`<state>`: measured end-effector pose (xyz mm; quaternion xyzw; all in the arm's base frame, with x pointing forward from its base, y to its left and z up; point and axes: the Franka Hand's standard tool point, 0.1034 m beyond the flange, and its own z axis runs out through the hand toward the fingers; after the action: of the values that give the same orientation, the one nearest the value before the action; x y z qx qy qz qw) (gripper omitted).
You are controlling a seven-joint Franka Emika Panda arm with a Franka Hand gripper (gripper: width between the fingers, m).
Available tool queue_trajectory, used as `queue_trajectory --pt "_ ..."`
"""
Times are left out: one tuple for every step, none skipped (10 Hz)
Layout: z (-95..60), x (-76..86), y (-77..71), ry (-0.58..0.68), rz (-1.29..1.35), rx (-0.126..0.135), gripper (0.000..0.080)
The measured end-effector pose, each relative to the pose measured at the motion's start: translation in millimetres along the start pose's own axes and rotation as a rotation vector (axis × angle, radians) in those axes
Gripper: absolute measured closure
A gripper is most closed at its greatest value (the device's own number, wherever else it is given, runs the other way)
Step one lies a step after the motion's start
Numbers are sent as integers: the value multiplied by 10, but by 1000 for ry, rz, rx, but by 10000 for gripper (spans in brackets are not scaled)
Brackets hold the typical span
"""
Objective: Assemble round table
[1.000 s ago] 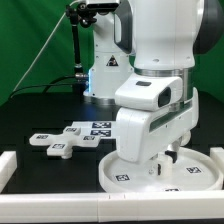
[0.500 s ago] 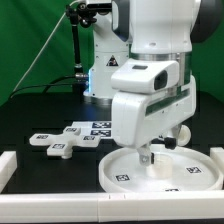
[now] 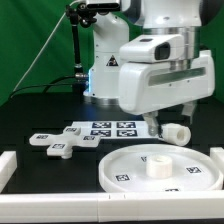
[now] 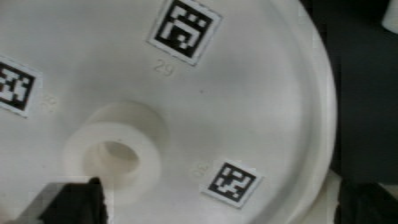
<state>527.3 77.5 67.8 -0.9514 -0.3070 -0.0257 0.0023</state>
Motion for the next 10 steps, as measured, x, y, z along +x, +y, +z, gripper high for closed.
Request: queue_trajectory --pt "-2 16 -10 1 -5 0 150" --pt "2 9 -4 0 -1 0 150" --pt "3 10 -8 0 22 0 150" --pt "5 14 -17 2 100 5 150" --pt "8 16 -31 7 177 9 150" --pt "31 -23 -93 16 344 19 150" --pt "48 -66 -163 8 419 28 150" --pt "74 -89 -219 9 413 28 150" --pt "128 -139 -313 10 402 30 150" --pt "177 -189 -434 -2 399 35 150"
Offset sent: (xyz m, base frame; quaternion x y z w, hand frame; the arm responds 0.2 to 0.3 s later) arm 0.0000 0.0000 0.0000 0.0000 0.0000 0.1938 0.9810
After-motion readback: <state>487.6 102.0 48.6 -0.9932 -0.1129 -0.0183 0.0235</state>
